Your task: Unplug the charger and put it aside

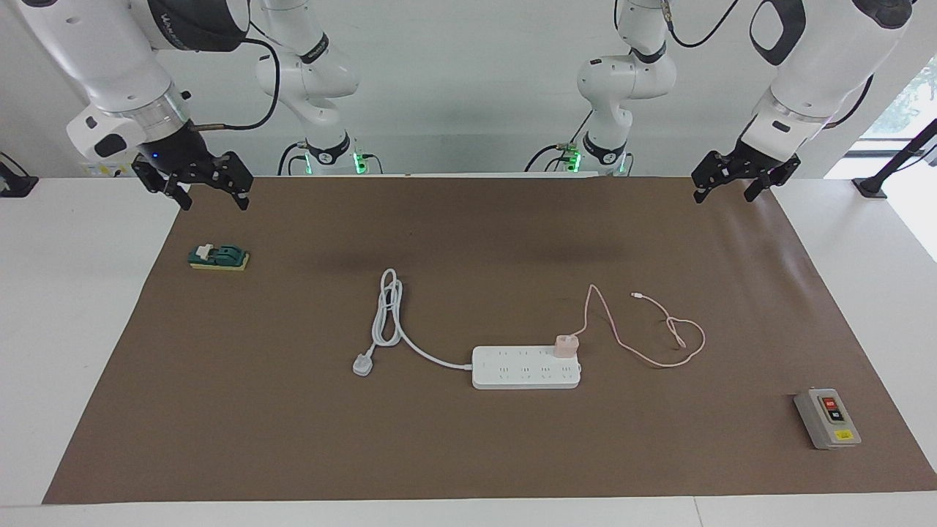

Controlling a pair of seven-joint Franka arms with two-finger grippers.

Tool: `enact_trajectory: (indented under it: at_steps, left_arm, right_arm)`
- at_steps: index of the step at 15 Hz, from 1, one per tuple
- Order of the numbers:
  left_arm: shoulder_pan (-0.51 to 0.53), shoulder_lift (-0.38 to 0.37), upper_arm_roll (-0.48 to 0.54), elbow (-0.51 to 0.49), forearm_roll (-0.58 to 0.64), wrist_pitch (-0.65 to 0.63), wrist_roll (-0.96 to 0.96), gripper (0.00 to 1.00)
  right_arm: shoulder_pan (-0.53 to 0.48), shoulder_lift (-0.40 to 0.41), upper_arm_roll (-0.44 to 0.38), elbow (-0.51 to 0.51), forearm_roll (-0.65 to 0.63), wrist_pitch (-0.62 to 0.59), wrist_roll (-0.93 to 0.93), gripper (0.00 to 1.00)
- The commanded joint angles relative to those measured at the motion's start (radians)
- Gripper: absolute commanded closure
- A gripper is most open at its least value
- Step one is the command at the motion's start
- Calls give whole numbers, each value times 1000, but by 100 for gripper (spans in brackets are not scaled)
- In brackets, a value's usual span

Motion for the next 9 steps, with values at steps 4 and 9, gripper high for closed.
enact_trajectory:
  at_steps: [4, 9]
  left_arm:
    - [-1, -7, 5, -5, -7, -9, -10, 0]
    - [-6, -11, 3, -11, -7, -20, -51, 0]
  right_arm:
    - [-5, -12, 5, -19, -30, 7, -9, 0]
    - [-2, -12, 5, -20, -26, 29, -9, 0]
